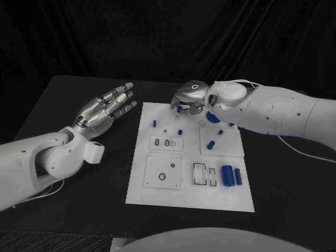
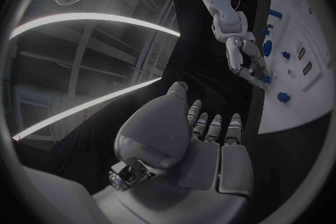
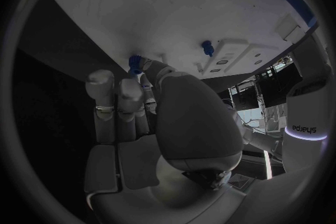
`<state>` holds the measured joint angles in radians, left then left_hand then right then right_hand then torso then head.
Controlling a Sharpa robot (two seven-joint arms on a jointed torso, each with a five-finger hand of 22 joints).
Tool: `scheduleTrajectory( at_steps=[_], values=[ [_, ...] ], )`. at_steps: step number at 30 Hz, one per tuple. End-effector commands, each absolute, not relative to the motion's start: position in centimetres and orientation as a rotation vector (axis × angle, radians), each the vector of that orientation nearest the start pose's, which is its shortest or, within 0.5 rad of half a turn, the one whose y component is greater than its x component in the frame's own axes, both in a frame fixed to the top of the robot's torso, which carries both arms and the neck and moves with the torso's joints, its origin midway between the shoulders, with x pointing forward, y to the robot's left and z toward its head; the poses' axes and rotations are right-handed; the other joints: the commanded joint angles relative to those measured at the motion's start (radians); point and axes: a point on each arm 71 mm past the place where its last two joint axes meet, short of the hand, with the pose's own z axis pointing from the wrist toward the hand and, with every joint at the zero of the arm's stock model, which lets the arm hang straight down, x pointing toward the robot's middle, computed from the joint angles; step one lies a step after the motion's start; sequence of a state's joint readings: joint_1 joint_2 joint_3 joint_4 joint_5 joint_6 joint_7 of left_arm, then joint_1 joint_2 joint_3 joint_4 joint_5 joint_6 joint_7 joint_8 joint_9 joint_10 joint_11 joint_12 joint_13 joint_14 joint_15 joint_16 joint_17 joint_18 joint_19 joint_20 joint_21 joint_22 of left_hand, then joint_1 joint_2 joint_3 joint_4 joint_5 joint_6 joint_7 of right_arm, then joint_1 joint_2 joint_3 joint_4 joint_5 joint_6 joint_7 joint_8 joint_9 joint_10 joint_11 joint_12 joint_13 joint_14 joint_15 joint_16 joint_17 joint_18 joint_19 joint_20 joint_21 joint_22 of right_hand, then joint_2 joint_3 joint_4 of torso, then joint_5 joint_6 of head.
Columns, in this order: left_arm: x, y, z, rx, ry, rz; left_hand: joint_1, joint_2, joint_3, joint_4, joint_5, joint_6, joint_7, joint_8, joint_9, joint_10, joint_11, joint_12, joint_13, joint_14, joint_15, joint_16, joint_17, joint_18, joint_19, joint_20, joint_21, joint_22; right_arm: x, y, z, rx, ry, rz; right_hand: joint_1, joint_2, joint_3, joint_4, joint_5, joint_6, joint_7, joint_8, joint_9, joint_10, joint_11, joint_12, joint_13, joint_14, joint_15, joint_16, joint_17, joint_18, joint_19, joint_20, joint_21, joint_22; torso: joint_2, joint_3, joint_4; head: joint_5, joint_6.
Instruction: Assemble the parts on the task board
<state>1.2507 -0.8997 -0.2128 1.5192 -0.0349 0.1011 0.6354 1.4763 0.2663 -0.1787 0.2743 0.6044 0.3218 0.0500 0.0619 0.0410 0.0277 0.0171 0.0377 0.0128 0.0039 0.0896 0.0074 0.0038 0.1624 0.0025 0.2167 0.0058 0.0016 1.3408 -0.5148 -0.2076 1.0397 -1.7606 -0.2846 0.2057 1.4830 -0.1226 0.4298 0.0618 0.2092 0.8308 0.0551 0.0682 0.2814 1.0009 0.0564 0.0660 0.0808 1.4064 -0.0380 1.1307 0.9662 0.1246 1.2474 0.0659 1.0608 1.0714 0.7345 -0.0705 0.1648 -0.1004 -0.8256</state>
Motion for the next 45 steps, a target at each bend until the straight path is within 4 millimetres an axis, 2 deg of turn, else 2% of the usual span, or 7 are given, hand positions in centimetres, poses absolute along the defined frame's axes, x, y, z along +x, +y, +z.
scheduleTrajectory(
  at_steps=[1, 8, 17, 29, 32, 36, 45],
  values=[
    [46.2, 22.0, -19.5, -0.89, 1.485, -1.964, 0.013, -0.001, 0.007, 0.0, 0.003, 0.002, 0.005, 0.004, 0.0, -0.002, 0.008, 0.001, 0.0, 0.001, 0.005, 0.005, 0.001, 0.017, -0.002, 0.006, -0.006, -0.002, 55.9, -15.6, -19.0, -0.766, 1.561, 0.466, -0.013, -0.023, -0.025, -0.012, -0.008, -0.099, -0.022, -0.001, -0.031, -0.16, 0.007, -0.004, -0.015, -0.022, 0.003, -0.019, -0.022, 0.008, -0.022, 0.005, -0.027, -0.016, 0.0, 0.0005, -0.0003, 0.001, 0.0],
    [46.1, 22.5, -19.5, -0.894, 1.482, -1.954, 0.014, 0.0, 0.009, 0.0, 0.004, 0.001, 0.006, 0.004, 0.0, -0.003, 0.009, 0.0, 0.0, 0.001, 0.005, 0.005, 0.001, 0.017, -0.002, 0.007, -0.006, -0.002, 55.9, -17.2, -18.7, -0.711, 1.549, 0.42, 0.005, -0.038, -0.216, 0.066, -0.053, -0.361, -0.008, -0.017, -0.149, -0.562, 0.007, -0.023, -0.036, -0.078, 0.01, -0.069, -0.093, 0.029, -0.086, 0.017, -0.148, -0.08, 0.0, 0.0003, -0.0005, 0.006, 0.005],
    [46.1, 22.9, -19.5, -0.9, 1.479, -1.941, 0.014, 0.0, 0.01, -0.001, 0.004, 0.002, 0.006, 0.005, 0.0, -0.003, 0.009, 0.001, 0.0, 0.001, 0.005, 0.005, 0.001, 0.017, -0.002, 0.007, -0.006, -0.002, 55.2, -19.9, -15.4, -0.621, 1.448, 0.454, 0.03, -0.122, -0.32, 0.237, -0.102, -0.349, 0.006, -0.007, -0.17, -0.597, -0.002, -0.021, -0.036, -0.094, 0.006, -0.083, -0.12, 0.033, -0.092, 0.014, -0.205, -0.095, -0.002, 0.0009, -0.0037, 0.008, 0.005],
    [46.1, 23.0, -19.5, -0.902, 1.481, -1.935, 0.015, -0.001, 0.011, -0.002, 0.004, 0.005, 0.006, 0.006, 0.001, -0.003, 0.009, 0.002, 0.0, 0.001, 0.006, 0.007, 0.001, 0.017, -0.002, 0.007, -0.006, -0.002, 52.9, -25.2, -12.6, -0.517, 1.417, 0.429, 0.027, -0.009, -0.256, 0.187, -0.097, -0.234, 0.012, 0.013, -0.176, 0.081, -0.014, 0.31, 0.169, -0.199, 0.002, -0.324, -0.366, 0.056, -0.159, 0.018, -0.403, -0.193, -0.003, -0.0002, -0.0089, 0.004, -0.001],
    [46.1, 23.0, -19.5, -0.902, 1.482, -1.937, 0.017, -0.002, 0.013, -0.004, 0.006, 0.005, 0.006, 0.007, 0.001, -0.002, 0.009, 0.002, 0.0, 0.001, 0.006, 0.007, 0.001, 0.017, -0.002, 0.008, -0.006, -0.002, 52.3, -26.3, -12.7, -0.49, 1.441, 0.419, -0.029, 0.018, -0.275, 0.184, -0.096, -0.126, 0.02, 0.037, -0.161, 0.032, -0.045, 0.825, 0.614, -0.09, -0.01, -0.113, -0.109, 0.03, -0.058, -0.013, -0.249, -0.055, -0.003, -0.0001, -0.0088, 0.004, -0.002],
    [46.2, 23.0, -19.6, -0.902, 1.485, -1.938, 0.018, -0.002, 0.014, -0.005, 0.007, 0.005, 0.007, 0.007, 0.001, -0.003, 0.009, 0.002, 0.0, 0.002, 0.006, 0.007, 0.001, 0.018, -0.002, 0.008, -0.006, -0.002, 51.8, -27.4, -13.7, -0.44, 1.494, 0.399, -0.118, 0.023, -0.294, 0.207, -0.089, -0.062, 0.017, 0.062, -0.131, 0.502, -0.06, 1.463, 1.415, 0.114, -0.024, 0.363, 0.493, -0.045, 0.121, -0.017, 0.151, 0.262, -0.003, -0.0014, -0.0069, 0.002, -0.005],
    [46.2, 22.9, -19.7, -0.903, 1.491, -1.944, 0.021, -0.003, 0.018, -0.007, 0.01, 0.004, 0.006, 0.007, 0.001, -0.003, 0.009, 0.001, 0.0, 0.002, 0.009, 0.007, 0.001, 0.018, -0.002, 0.009, -0.006, -0.002, 51.4, -28.9, -16.5, -0.352, 1.585, 0.326, -0.293, -0.035, -0.279, 0.231, -0.114, -0.064, 0.009, 0.045, -0.115, 0.57, -0.077, 1.505, 1.49, 0.164, -0.039, 0.44, 0.605, -0.087, 0.236, -0.028, 0.37, 0.421, 0.001, -0.0012, -0.0092, 0.003, -0.005]
  ],
)
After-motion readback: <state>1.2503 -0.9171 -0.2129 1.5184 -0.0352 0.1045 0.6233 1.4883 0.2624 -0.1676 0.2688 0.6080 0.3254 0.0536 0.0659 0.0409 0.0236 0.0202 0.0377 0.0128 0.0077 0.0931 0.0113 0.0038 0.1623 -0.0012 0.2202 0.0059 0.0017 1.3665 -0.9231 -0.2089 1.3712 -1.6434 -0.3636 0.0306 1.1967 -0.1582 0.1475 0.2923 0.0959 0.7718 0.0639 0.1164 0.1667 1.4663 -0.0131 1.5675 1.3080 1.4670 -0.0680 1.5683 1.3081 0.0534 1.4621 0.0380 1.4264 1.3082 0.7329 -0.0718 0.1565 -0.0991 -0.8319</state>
